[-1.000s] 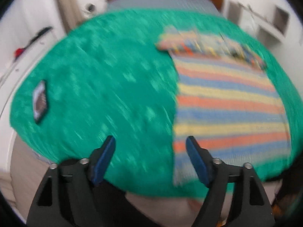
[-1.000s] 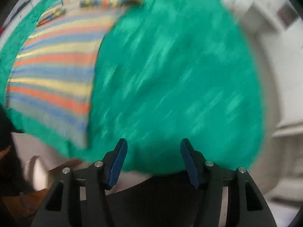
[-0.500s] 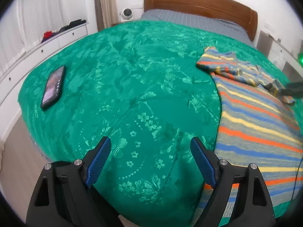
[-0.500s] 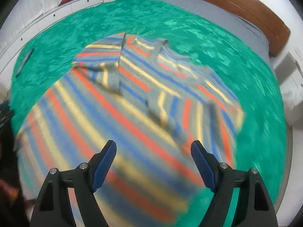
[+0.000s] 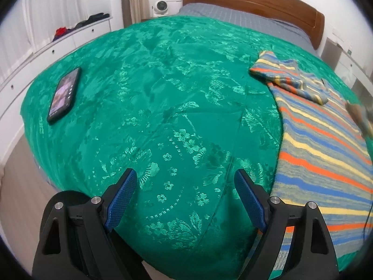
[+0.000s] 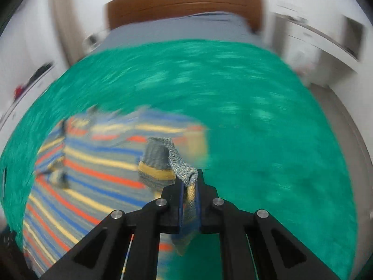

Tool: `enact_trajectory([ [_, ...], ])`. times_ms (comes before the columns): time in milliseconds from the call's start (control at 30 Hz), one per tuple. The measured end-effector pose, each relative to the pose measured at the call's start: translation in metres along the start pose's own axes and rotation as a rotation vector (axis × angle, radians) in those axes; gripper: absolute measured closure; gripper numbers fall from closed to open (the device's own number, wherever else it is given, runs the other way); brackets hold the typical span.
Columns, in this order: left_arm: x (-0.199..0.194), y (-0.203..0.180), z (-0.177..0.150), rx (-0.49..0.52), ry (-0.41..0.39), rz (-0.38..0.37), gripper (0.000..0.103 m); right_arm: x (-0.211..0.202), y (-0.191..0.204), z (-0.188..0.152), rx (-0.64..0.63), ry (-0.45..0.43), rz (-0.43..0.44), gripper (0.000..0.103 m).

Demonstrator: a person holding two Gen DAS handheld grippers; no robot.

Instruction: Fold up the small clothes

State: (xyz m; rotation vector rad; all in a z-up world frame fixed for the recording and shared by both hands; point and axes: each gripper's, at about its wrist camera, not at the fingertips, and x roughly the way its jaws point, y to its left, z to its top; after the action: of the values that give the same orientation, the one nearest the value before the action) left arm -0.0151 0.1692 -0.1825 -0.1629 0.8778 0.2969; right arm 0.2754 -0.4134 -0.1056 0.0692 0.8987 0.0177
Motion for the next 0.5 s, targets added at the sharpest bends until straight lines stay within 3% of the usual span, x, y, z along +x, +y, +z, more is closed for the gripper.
enact_trajectory([
  [200,0.000,-0.007,-0.003,0.034,0.000,0.025,0.016,-0.005,-0.130,-0.034,0.329,0.006,-0.047,0.095],
  [367,0.003,-0.012,-0.004,0.062,0.014,0.054,0.016,-0.001,-0.176,-0.072,0.503,0.003,-0.011,0.095],
  [500,0.006,-0.012,-0.004,0.062,0.026,0.069,0.016,0.008,-0.183,-0.091,0.539,0.041,0.049,0.095],
])
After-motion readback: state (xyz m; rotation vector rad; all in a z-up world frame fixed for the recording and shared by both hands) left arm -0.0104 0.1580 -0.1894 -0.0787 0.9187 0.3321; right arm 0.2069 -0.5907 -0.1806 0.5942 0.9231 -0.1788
